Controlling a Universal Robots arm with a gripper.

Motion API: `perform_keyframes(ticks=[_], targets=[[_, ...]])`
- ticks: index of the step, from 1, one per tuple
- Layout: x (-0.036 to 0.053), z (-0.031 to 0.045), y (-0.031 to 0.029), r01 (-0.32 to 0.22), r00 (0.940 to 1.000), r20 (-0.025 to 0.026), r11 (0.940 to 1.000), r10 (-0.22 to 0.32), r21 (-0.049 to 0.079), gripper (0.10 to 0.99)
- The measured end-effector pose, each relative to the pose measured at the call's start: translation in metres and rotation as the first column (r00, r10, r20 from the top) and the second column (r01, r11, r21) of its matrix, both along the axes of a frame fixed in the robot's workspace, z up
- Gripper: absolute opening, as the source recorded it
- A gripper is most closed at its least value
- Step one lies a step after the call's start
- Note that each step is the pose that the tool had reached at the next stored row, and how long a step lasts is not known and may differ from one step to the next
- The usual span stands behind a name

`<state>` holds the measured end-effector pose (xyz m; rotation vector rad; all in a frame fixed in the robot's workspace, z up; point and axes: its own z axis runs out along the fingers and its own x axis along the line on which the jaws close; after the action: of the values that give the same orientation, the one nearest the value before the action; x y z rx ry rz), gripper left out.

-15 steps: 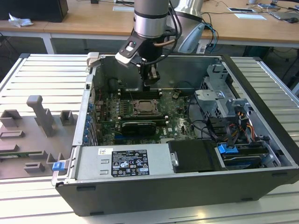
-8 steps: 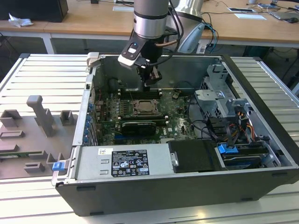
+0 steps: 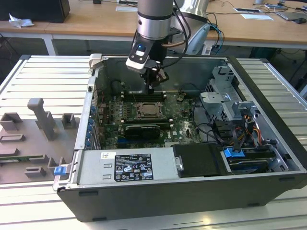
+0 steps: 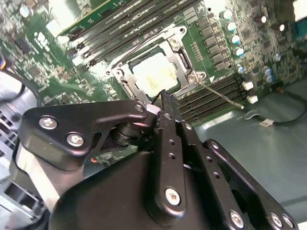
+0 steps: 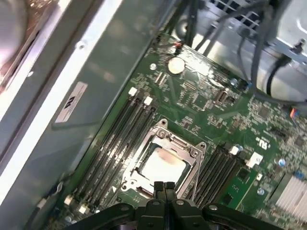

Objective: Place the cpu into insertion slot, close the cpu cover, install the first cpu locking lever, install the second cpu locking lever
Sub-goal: 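Install the first cpu locking lever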

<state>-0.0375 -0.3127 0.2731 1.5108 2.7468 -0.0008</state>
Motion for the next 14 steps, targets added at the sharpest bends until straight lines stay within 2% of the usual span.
perform_keyframes(ticks=[1,3,6,7,12,14], targets=[[0.0000,0.0000,0.0000,-0.042,0.9991,0.0000,0.9991,0.042,0.000,0.106],[0.0000,-0.0001,0.0000,-0.079,0.9968,0.0000,0.9968,0.079,0.000,0.106],[0.0000,-0.0002,0.0000,-0.144,0.9895,0.0000,0.9895,0.144,0.000,0.106],[0.0000,-0.0002,0.0000,-0.174,0.9847,0.0000,0.9847,0.174,0.000,0.106],[0.0000,-0.0003,0.0000,-0.236,0.9717,0.0000,0.9717,0.236,0.000,0.106],[0.0000,-0.0004,0.0000,-0.279,0.9604,0.0000,0.9604,0.279,0.000,0.106]])
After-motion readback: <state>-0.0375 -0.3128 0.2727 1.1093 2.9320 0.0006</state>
